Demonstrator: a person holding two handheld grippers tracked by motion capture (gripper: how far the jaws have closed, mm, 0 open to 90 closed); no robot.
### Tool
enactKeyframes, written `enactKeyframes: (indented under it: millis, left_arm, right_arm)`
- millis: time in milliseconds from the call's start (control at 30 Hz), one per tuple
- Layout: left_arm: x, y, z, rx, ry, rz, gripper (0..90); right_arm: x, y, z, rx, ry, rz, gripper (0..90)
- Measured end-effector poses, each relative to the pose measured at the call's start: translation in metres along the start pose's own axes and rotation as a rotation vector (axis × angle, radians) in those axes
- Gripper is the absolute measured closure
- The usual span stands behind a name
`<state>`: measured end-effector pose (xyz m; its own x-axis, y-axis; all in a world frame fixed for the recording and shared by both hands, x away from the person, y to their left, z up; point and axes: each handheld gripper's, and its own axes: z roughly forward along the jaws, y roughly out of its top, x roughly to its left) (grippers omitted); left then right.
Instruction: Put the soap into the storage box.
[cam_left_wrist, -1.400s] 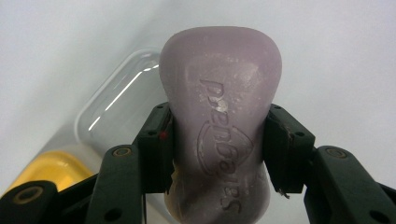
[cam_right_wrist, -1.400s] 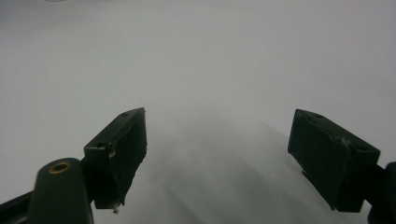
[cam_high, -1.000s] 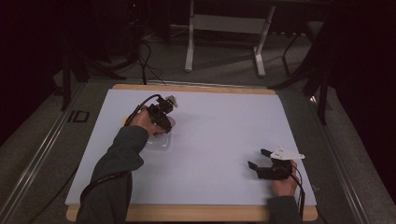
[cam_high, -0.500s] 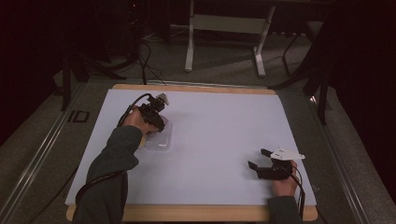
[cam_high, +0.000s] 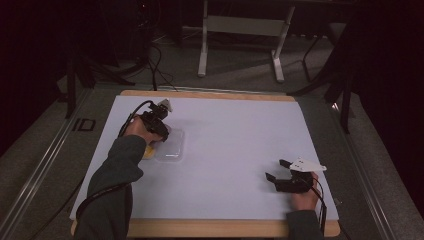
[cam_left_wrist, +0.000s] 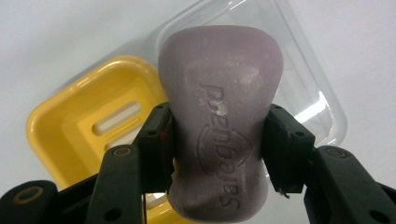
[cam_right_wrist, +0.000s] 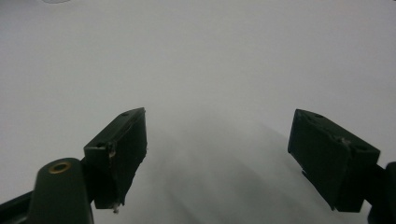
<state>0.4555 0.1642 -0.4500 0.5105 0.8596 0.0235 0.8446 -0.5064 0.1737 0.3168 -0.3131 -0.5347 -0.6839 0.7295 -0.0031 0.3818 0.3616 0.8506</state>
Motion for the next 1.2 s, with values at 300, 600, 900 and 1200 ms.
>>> enactKeyframes:
  millis: [300,600,900,1200]
  left_arm:
    - [0.009,-0.008,0.001,-0.021,0.007,-0.052,49.8]
    - [0.018,-0.014,-0.002,-0.029,0.015,-0.095,49.8]
    - [0.025,-0.017,-0.002,-0.034,0.01,-0.144,49.8]
    - [0.029,-0.02,-0.004,-0.043,0.001,-0.184,49.8]
  right_arm:
    - [0.0,0.0,0.0,-0.001,-0.002,-0.001,19.2]
    - [0.0,0.0,0.0,0.0,-0.001,-0.001,19.2]
    - [0.0,0.0,0.0,0.001,-0.001,-0.001,19.2]
    - [0.0,0.0,0.0,0.002,-0.002,-0.001,19.2]
